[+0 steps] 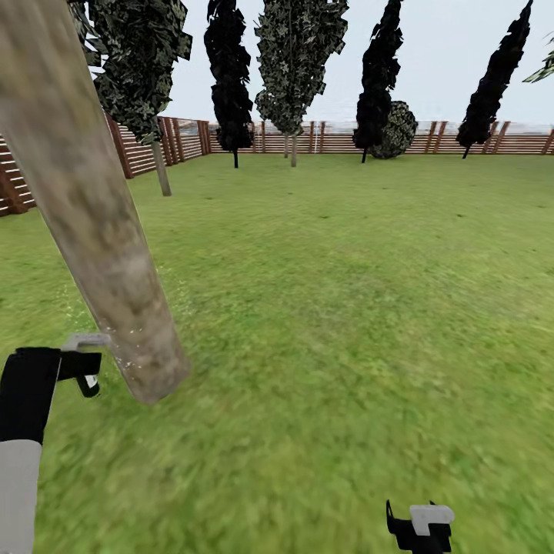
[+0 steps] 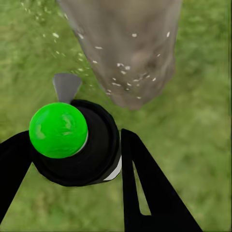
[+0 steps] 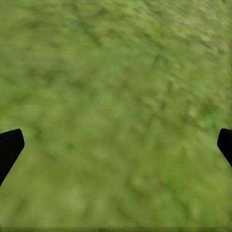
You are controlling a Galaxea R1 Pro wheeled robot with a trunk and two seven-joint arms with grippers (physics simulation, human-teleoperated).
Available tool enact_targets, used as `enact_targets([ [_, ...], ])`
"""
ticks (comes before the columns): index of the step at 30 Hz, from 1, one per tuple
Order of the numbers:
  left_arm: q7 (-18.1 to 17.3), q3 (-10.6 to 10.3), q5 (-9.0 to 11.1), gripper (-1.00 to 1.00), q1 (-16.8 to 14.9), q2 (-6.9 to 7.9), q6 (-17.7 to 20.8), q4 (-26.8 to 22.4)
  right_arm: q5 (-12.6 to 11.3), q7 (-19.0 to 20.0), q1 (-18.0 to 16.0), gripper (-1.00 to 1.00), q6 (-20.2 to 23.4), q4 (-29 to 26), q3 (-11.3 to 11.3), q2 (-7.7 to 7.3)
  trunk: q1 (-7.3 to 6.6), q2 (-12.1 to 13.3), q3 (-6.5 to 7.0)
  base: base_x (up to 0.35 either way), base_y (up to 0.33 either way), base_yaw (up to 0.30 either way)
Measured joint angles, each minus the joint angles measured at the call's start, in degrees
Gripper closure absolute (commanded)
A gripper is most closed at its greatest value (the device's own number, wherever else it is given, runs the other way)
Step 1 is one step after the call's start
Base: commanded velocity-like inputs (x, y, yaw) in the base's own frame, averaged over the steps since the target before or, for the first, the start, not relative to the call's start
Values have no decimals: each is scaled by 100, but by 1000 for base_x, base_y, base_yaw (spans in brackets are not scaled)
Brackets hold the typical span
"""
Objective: In the garden, pick up the pesticide atomizer on the floor and spray pesticide onto both trees until each tree trunk is fully covered.
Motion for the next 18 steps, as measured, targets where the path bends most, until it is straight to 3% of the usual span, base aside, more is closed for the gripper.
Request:
enact_targets([
  [2, -76, -46, 14, 100, -1, -43, 99, -161, 0, 0, 0, -100, 0, 0, 3, 0, 0, 0, 0, 0, 0, 0],
  [4, -97, -306, 22, 100, -15, -83, 402, -386, 0, 0, 0, -100, 0, 0, 4, 0, 0, 0, 0, 0, 0, 0],
  [6, -104, -412, -19, 100, -44, -41, 642, -681, 0, 0, 0, -100, 0, 0, 5, 0, 0, 0, 0, 0, 0, 0],
  [11, -440, -270, -22, 100, -106, 185, 706, -781, 0, 0, 0, -100, 0, 0, 6, 0, 0, 0, 0, 0, 0, 0],
  [18, -524, -287, -18, 100, -76, 171, 741, -1092, 0, 0, 0, -100, 0, 0, 9, 0, 0, 0, 0, -21, -145, 0],
])
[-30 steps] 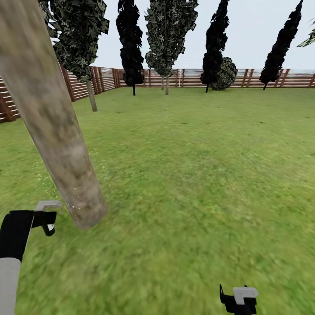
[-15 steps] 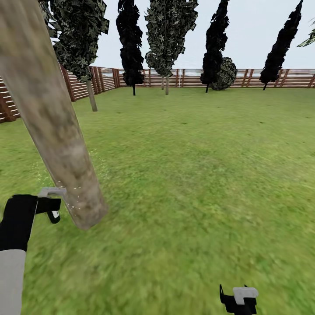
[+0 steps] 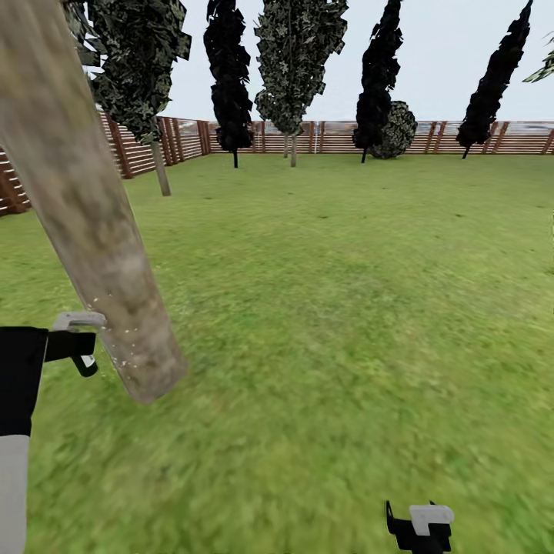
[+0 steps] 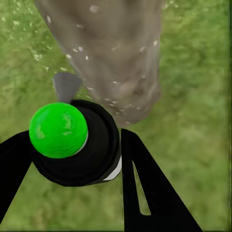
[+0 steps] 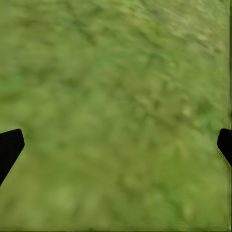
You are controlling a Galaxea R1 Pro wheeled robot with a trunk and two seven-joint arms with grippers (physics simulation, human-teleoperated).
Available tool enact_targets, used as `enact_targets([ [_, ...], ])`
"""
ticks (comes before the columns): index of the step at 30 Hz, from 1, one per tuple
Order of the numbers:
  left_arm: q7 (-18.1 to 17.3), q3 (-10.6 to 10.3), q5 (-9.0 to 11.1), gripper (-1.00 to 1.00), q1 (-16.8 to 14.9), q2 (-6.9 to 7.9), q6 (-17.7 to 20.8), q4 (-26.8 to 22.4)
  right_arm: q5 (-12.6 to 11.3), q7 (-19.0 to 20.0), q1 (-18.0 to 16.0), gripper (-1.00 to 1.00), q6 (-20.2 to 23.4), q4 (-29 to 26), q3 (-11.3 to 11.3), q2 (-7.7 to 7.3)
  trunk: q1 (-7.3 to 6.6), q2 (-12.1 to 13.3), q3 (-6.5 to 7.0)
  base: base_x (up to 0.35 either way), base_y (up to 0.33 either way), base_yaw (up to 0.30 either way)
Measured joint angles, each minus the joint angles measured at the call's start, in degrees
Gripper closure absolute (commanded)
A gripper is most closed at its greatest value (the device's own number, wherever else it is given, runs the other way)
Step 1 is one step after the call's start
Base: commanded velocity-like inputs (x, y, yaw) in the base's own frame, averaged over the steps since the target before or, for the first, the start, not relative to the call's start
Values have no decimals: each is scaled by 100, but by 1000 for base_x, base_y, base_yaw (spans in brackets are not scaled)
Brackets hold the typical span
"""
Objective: In the garden, pick up the pesticide atomizer on the floor and spray pesticide onto both trees until each tree trunk is fully covered.
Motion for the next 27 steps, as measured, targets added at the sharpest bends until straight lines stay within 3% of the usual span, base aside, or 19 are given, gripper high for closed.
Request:
enact_targets([
  [22, 34, 51, -61, 100, 36, 41, 4, 47, 0, 0, 0, -100, 0, 0, -2, 0, 0, 0, 0, -2, -270, 3],
  [27, 78, 223, -72, 100, 312, 54, -6, 73, -1, 0, 0, -100, 0, -1, -1, 0, 0, 0, 0, 39, -79, 237],
])
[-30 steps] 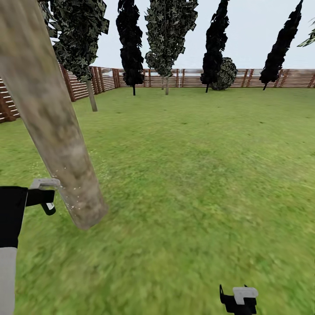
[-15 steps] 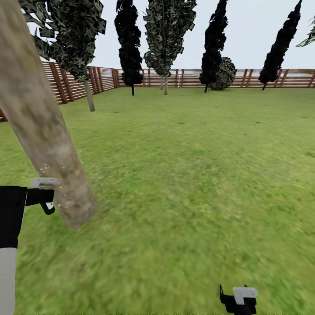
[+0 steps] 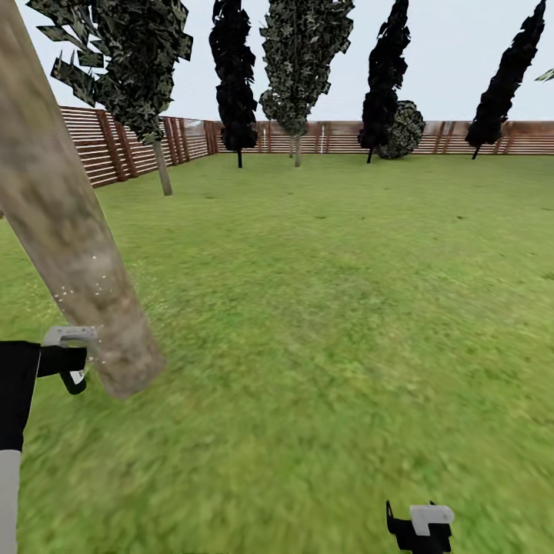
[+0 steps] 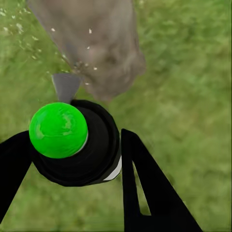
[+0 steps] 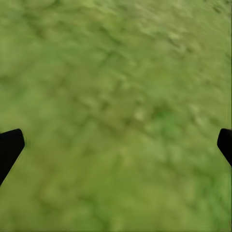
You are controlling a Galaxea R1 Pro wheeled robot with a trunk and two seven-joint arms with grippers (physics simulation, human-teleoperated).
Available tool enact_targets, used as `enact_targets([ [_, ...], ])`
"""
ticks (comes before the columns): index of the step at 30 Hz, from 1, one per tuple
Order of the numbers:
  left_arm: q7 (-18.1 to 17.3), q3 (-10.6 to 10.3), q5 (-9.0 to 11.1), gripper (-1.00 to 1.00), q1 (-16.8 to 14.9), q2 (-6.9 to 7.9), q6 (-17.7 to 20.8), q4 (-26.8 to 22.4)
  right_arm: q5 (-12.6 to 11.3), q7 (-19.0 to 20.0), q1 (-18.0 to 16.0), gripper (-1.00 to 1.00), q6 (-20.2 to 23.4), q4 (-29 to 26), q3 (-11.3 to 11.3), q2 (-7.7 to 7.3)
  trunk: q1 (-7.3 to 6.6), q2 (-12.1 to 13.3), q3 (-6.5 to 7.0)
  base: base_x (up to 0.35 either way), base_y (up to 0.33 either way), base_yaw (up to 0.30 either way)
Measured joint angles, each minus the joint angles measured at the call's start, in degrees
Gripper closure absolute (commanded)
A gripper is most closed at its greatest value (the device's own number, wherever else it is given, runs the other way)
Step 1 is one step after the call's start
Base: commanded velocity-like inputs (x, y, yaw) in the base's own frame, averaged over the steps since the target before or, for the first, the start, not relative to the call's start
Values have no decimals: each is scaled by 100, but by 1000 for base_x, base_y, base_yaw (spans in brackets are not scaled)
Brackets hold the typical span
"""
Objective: In the garden, pick up the pesticide atomizer on the floor and spray pesticide onto both trees until each tree trunk is fully covered.
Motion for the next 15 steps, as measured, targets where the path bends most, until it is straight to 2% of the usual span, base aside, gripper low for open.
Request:
enact_targets([
  [3, 37, 122, -19, 100, 249, 13, -30, -2, 0, 0, 0, -100, 0, 0, 0, 0, 0, 0, 0, 1, -3, 276],
  [5, 114, 418, -36, 100, 274, 18, -52, -4, 0, 0, 0, -100, 0, -4, 0, 0, 0, 0, 0, 0, 0, 273],
  [7, 151, 496, 26, 100, 282, -31, -52, -11, 0, 0, 0, -100, 0, -4, 0, 0, 0, 0, 0, 0, 0, 144],
  [9, 166, 340, 44, 100, 280, -73, -34, -13, 0, 0, 0, -100, 0, -1, 0, 0, 0, 0, 0, 0, 0, 47],
  [11, 203, -71, 71, 100, 262, -146, 8, -13, 0, 0, 0, -100, 0, 1, -4, 0, 0, 0, 0, 0, 0, 7],
  [13, 261, -116, -5, 100, 266, -136, -9, -8, 0, 0, 0, -100, 0, 1, -6, 0, 0, 0, 0, 3, 0, 1],
  [15, 268, 59, -24, 100, 272, -124, -24, -6, 0, 0, 0, -100, 0, 1, -7, 0, 0, 0, 0, 186, 0, 0],
])
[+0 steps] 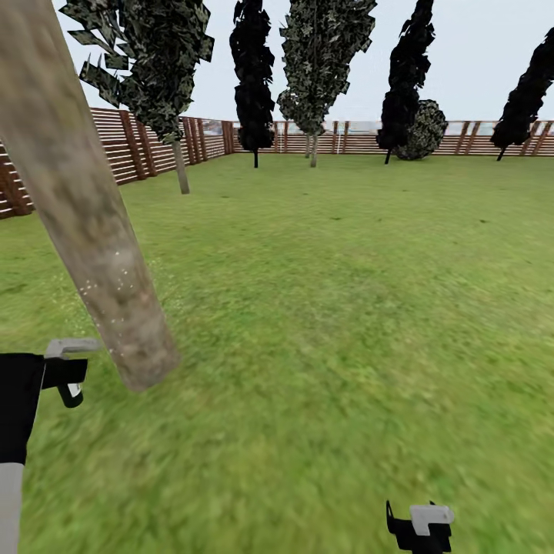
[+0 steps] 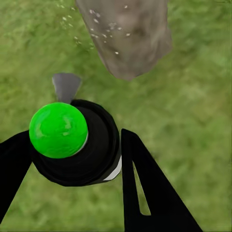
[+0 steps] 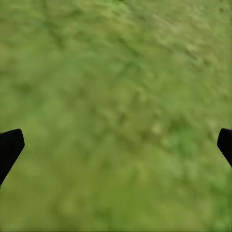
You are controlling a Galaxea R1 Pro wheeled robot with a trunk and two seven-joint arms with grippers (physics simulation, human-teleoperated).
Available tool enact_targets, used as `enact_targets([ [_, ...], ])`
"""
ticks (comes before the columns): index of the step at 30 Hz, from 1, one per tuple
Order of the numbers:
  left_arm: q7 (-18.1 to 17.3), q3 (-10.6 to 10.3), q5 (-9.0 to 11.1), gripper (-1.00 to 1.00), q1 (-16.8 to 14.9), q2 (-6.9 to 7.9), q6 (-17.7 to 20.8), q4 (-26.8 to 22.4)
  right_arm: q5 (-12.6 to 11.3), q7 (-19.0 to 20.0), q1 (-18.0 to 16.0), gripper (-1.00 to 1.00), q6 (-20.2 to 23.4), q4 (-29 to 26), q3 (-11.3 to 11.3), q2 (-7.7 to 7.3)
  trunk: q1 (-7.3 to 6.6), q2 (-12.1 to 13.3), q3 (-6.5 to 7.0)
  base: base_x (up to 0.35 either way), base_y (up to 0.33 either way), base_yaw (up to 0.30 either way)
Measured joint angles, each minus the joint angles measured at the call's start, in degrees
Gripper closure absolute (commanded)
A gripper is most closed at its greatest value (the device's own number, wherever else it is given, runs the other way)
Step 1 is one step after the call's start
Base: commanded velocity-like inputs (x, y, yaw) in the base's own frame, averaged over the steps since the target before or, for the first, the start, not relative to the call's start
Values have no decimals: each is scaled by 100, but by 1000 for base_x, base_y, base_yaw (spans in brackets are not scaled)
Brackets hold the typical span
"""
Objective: In the garden, pick up the pesticide atomizer on the floor and spray pesticide onto both trees until each tree trunk is fully covered.
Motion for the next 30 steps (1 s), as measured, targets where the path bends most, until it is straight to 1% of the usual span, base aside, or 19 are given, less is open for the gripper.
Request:
enact_targets([
  [2, 1, 80, 25, 100, 3, -3, -5, 1, 0, 0, 0, -100, 0, -2, 2, 0, 0, 0, 0, 302, 0, 0],
  [6, 1, 79, 62, 100, 19, -30, -11, 7, 0, 0, 0, -100, 0, -5, 5, 0, 0, 0, 0, 328, 0, 8],
  [7, 1, 73, 90, 100, 49, -121, -7, 9, 0, 0, 0, -100, 0, -7, 6, 3, 0, 0, 0, 334, 0, 144],
  [8, 12, 71, 76, 100, 115, -223, -15, 11, 0, 0, 0, -100, 0, -8, 6, 4, 0, 0, 0, 154, 0, 234],
  [9, 55, 89, 41, 100, 184, -274, -31, 11, 0, 0, 0, -100, 0, -9, 7, 6, 0, 0, 0, 63, 0, 260],
  [10, 66, 111, 11, 100, 207, -266, -45, 12, -1, 0, 0, -100, 0, -9, 7, 6, 0, 0, 0, 21, 0, 272],
  [12, 104, 238, -56, 100, 291, -234, -60, 22, -1, 0, 0, -100, -1, -9, 6, 6, 0, 0, 0, 6, 0, 166],
  [13, 164, 261, -100, 100, 500, -274, -64, 21, 0, 0, 0, -100, -1, -9, 7, 7, 1, 0, -1, 1, 0, 29],
  [15, 192, 204, -46, 100, 535, -335, -52, 20, 0, 0, 0, -100, -2, -9, 7, 5, 0, 0, 0, 0, 0, 10],
  [16, 199, 54, -10, 100, 519, -390, -37, 19, 0, 0, 0, -100, -2, -9, 7, 7, 0, 0, 0, 0, 0, 2],
  [17, 201, -10, -1, 100, 510, -442, -37, 19, 0, 0, 0, -100, -1, -9, 7, 5, 0, 0, 0, 0, 0, 1],
  [19, 203, -11, -41, 100, 505, -493, -45, 19, 0, 0, 0, -100, 0, -7, 8, 7, 0, 0, 0, 0, 0, 0],
  [21, 202, 11, -56, 100, 520, -481, -47, 8, 0, 0, 0, -100, 0, -8, 7, 7, 0, 0, 0, 0, 0, 0],
  [22, 203, 92, -76, 100, 528, -472, -57, -13, 0, 0, 0, -100, 0, -6, 8, 8, 0, 0, 0, 54, -20, 0],
  [24, 197, 433, -108, 100, 536, -457, -86, -59, 0, 0, 0, -100, 0, -5, 7, 3, 0, 0, 0, 174, -111, 0],
  [25, 198, 488, -63, 100, 537, -457, -83, -65, 0, 0, 0, -100, 0, -5, 8, 3, 0, 0, 0, 223, -150, 0],
  [26, 202, 548, -84, 100, 538, -469, -95, -59, 0, 0, 0, -100, 0, -8, 7, 4, 0, 0, 0, 234, -158, 0],
  [28, 203, 579, -77, 100, 540, -484, -198, -8, 0, 0, 0, -100, 0, -6, 1, 1, 0, 0, 0, 238, -161, 0],
  [30, 257, 592, -73, 100, 545, -495, -615, 29, 0, 0, 0, -100, 0, -3, 5, 0, 0, 0, 0, 240, -163, 0],
])
